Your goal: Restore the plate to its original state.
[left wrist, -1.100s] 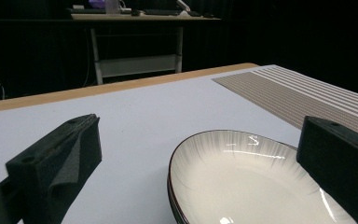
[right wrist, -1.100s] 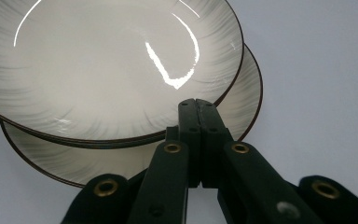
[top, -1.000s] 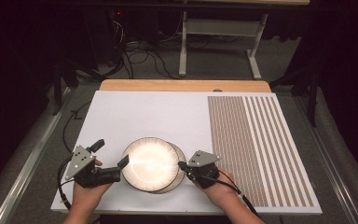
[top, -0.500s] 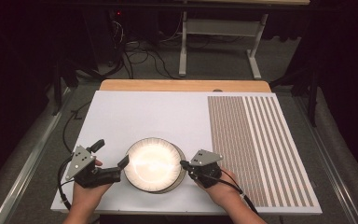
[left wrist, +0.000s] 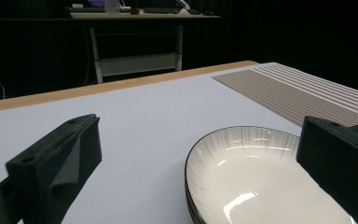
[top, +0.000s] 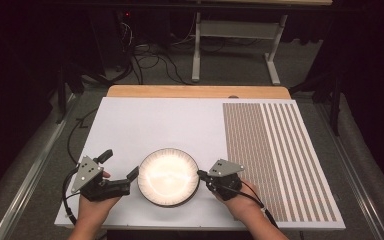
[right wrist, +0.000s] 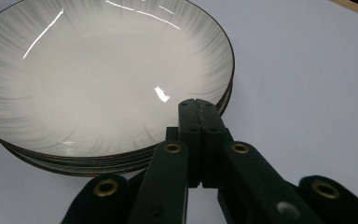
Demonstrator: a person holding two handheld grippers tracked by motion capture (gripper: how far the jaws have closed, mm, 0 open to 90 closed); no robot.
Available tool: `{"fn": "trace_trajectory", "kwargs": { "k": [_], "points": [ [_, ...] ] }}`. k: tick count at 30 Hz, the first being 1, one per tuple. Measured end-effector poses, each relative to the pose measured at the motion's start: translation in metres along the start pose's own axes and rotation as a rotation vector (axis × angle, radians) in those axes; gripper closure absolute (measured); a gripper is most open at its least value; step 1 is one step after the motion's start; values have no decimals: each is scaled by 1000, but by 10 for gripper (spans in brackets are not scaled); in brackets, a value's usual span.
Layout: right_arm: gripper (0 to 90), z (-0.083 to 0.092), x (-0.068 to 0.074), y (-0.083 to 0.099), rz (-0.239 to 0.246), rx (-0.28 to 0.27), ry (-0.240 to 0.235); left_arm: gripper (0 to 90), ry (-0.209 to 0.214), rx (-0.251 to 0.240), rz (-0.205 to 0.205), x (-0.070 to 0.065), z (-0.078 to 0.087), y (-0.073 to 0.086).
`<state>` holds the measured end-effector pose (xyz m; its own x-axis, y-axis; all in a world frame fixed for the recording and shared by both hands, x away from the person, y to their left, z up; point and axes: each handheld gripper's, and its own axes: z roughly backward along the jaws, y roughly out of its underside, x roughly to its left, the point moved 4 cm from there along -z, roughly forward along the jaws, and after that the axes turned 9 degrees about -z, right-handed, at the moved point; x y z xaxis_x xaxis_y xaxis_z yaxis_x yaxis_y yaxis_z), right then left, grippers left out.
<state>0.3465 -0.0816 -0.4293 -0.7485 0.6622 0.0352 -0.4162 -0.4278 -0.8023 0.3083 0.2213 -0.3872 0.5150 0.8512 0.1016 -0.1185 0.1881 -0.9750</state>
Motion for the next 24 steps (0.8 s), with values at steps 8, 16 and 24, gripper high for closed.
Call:
{"fn": "trace_trajectory", "kwargs": {
  "k": [8,16,24],
  "points": [
    [900,1,0,0,-8,-2,0,5,-1,1,2,1,0,0],
    [900,2,0,0,-10,-4,-8,5,0,1,3,1,1,0],
    [900,16,-7,-3,-24,-34,2,5,1,4,3,1,0,1]
  ]
}}
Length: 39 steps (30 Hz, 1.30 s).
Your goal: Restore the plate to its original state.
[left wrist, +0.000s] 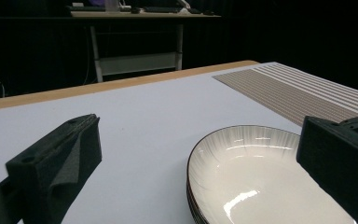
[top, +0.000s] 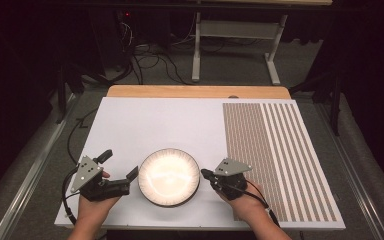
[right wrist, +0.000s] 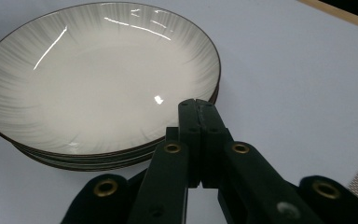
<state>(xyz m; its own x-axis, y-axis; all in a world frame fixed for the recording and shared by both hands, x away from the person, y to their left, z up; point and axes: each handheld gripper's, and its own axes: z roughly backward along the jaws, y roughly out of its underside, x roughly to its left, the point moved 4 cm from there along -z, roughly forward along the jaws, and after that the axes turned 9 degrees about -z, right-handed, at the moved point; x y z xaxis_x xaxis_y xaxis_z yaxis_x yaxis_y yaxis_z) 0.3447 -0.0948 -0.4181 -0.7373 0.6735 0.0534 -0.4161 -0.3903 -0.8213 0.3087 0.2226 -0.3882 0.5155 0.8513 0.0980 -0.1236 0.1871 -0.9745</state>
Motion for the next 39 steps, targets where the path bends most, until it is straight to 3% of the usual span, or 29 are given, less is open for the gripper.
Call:
{"fn": "trace_trajectory", "kwargs": {
  "k": [6,9,15,24,28,39],
  "points": [
    [843,20,-13,0,-43,-40,8,5,3,6,0,0,-1,1],
    [771,30,-20,2,-70,-64,21,5,8,11,-2,0,-2,2],
    [521,50,-37,7,-112,-123,35,5,10,14,-2,-1,-2,2],
    [10,61,-44,14,-151,-184,39,5,14,13,14,1,-3,4],
    [3,63,-44,15,-138,-236,64,5,18,18,8,0,-4,5],
    [4,63,-48,14,-146,-235,76,1,21,40,-8,-3,-9,5]
  ]
}}
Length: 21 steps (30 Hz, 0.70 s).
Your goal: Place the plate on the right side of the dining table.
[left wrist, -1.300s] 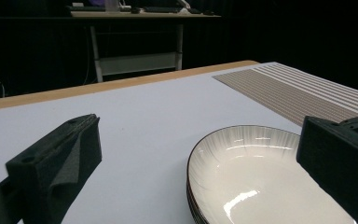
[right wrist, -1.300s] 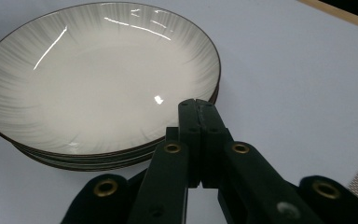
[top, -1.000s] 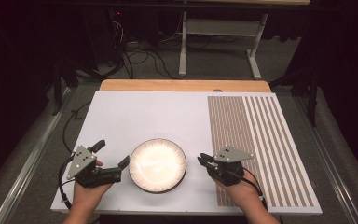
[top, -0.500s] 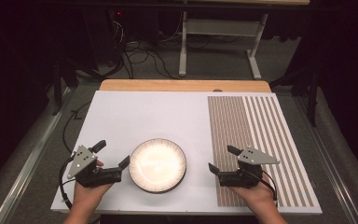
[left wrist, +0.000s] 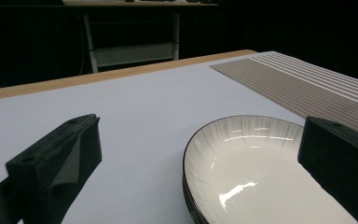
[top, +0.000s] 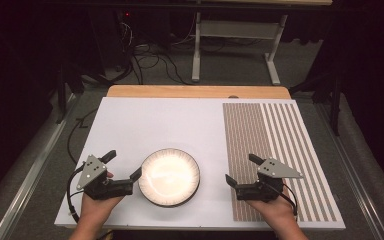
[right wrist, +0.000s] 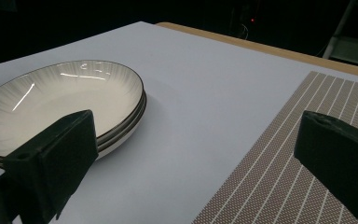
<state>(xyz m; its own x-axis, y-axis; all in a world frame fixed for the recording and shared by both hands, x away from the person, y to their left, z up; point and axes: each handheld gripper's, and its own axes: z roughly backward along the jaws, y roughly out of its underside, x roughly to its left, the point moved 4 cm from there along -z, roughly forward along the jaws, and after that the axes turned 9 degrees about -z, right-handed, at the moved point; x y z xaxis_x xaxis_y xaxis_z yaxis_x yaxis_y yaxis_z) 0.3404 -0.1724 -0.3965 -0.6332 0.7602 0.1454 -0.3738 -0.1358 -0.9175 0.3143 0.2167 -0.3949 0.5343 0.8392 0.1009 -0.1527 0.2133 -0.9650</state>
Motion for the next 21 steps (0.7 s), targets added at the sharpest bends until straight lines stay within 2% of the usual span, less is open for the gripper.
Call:
{"fn": "trace_trajectory", "kwargs": {
  "k": [2,6,9,11,13,16,19,21],
  "points": [
    [6,-1,1,0,6,-1,-8,1,-2,-4,-2,-1,0,0],
    [36,-4,3,-5,-4,4,-10,1,37,0,-25,-3,-2,0],
    [91,-7,7,-9,5,21,-21,8,46,7,-33,-5,-5,-1],
    [172,-9,10,-9,18,31,-24,10,43,18,-32,-5,-5,-1],
    [223,-13,13,-10,36,44,-39,13,47,8,-43,-5,-5,-2],
    [307,-18,20,-12,44,64,-46,23,27,3,-41,-5,-2,-4],
    [408,-23,27,-18,54,71,-61,23,44,-8,-47,-5,-4,-5],
    [464,-27,32,-21,77,81,-61,22,42,13,-43,-6,-4,-4]
  ]
}}
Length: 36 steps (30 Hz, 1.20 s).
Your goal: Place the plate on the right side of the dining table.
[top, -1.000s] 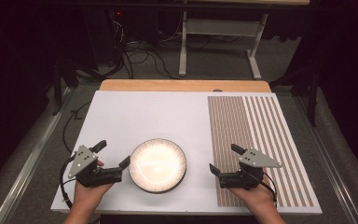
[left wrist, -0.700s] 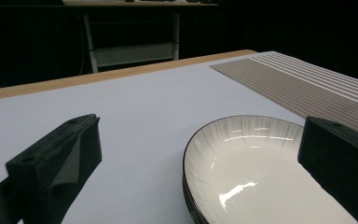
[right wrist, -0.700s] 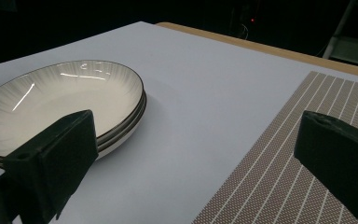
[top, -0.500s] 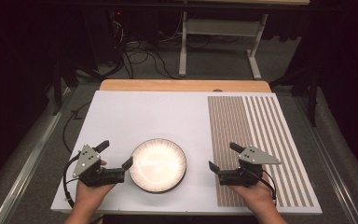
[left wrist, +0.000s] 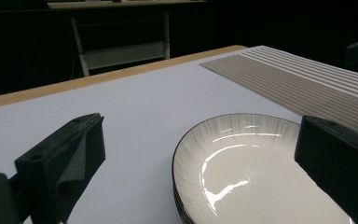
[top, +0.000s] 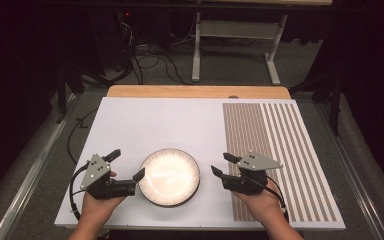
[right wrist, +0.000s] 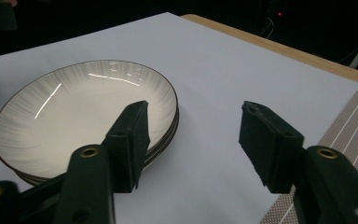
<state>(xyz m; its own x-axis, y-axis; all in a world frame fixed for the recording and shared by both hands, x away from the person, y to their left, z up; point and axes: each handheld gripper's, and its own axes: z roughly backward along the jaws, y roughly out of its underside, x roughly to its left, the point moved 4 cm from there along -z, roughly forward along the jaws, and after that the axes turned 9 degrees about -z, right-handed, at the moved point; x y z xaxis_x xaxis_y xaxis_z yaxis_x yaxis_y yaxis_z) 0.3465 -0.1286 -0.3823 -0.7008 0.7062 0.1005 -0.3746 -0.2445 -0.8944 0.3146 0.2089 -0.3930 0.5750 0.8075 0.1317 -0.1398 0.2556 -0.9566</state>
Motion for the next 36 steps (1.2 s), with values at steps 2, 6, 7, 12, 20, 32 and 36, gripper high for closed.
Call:
{"fn": "trace_trajectory", "kwargs": {
  "k": [2,6,7,12,20,32,36],
  "points": [
    [510,-3,3,-5,25,-1,6,11,-2,2,5,1,0,0],
    [559,-12,7,-14,39,-4,9,6,4,-15,2,3,0,-2],
    [558,-15,7,-16,34,-6,7,5,-6,-7,9,3,2,-1],
    [577,-25,10,-9,43,30,19,5,0,-5,8,1,1,0],
    [840,-34,22,3,55,104,-88,5,3,-11,8,-1,1,0],
    [900,-46,28,21,100,248,-74,5,5,-25,13,0,4,-2],
    [900,-46,30,23,131,267,-55,5,4,-23,15,1,4,-1]
  ]
}}
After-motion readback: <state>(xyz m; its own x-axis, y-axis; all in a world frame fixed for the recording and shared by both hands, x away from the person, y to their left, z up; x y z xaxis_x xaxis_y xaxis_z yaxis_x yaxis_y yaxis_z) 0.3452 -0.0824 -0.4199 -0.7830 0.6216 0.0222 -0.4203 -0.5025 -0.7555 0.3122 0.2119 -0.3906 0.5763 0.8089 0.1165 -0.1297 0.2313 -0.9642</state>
